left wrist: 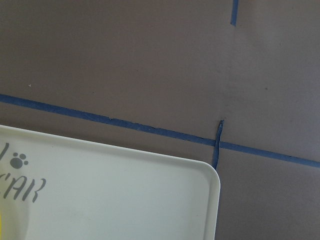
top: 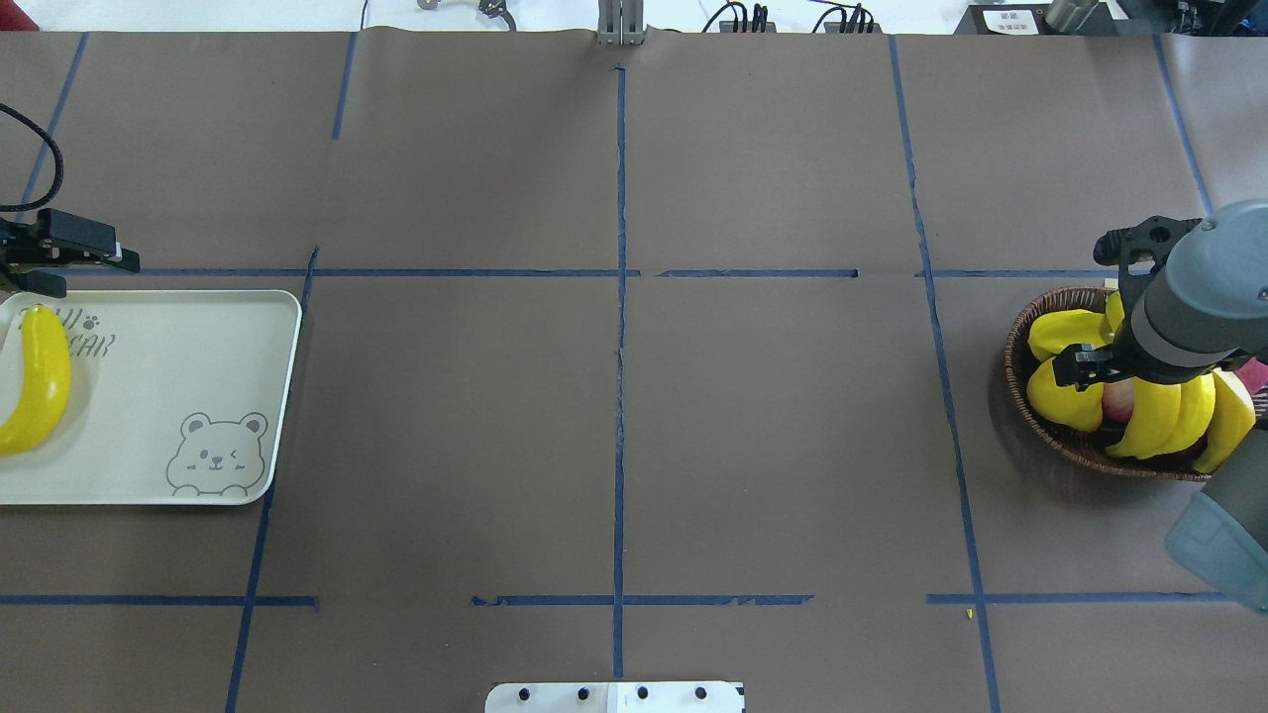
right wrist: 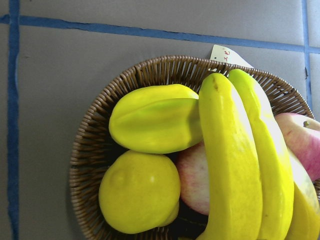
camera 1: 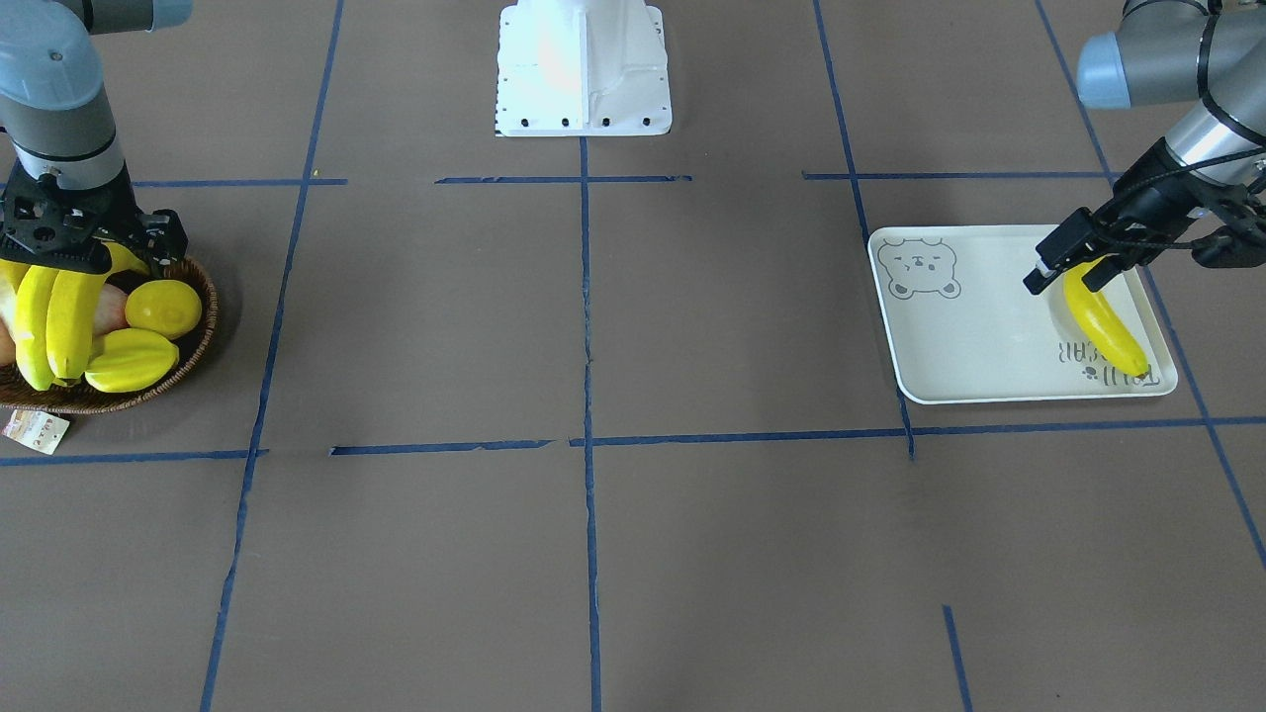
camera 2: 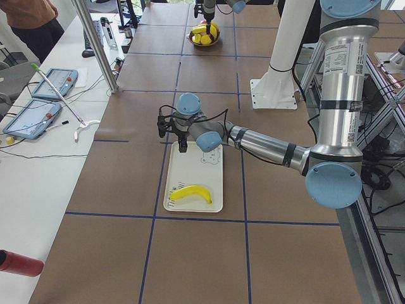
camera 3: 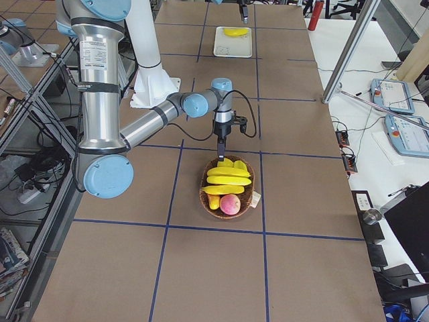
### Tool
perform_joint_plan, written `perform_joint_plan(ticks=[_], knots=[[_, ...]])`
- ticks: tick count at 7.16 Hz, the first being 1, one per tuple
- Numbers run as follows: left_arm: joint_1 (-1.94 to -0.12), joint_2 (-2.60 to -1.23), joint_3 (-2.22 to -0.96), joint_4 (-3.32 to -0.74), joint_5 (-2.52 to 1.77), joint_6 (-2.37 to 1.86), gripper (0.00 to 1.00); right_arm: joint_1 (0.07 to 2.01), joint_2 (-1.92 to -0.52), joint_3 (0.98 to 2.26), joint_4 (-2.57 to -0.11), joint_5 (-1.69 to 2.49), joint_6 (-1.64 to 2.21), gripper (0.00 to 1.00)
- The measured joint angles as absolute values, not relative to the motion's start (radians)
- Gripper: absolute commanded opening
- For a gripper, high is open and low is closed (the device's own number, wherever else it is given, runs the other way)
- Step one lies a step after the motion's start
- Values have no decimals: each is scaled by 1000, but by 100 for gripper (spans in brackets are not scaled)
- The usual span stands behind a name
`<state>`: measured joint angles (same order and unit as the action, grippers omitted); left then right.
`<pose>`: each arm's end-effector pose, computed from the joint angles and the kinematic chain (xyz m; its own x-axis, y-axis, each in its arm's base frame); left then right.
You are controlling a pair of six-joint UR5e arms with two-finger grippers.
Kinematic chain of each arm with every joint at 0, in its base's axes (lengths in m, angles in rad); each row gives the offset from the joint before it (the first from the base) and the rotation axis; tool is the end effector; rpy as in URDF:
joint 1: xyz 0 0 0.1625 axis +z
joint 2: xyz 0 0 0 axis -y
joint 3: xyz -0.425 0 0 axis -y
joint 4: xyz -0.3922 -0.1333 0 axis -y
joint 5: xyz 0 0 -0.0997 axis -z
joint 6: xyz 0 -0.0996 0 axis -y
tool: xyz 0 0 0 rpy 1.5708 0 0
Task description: Transfer all bananas from basket to plate
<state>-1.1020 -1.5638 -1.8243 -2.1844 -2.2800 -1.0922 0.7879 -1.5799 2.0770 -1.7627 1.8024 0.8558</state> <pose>0.1647 -0.4767 0.4655 0.4707 -0.1559 -0.8684 0.2673 0.9632 -0.0281 -0.2498 -0.4076 0.4630 0.9284 0.0284 0.3704 -0.0432 0.9986 0.0317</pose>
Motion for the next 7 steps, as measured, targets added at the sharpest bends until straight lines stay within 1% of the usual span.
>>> perform_joint_plan(ticks=[7], knots=[[-1098,-1570,-1825,-2184,-2279,-1092,100,787,-1610,2045,-1763,1770,843,98]])
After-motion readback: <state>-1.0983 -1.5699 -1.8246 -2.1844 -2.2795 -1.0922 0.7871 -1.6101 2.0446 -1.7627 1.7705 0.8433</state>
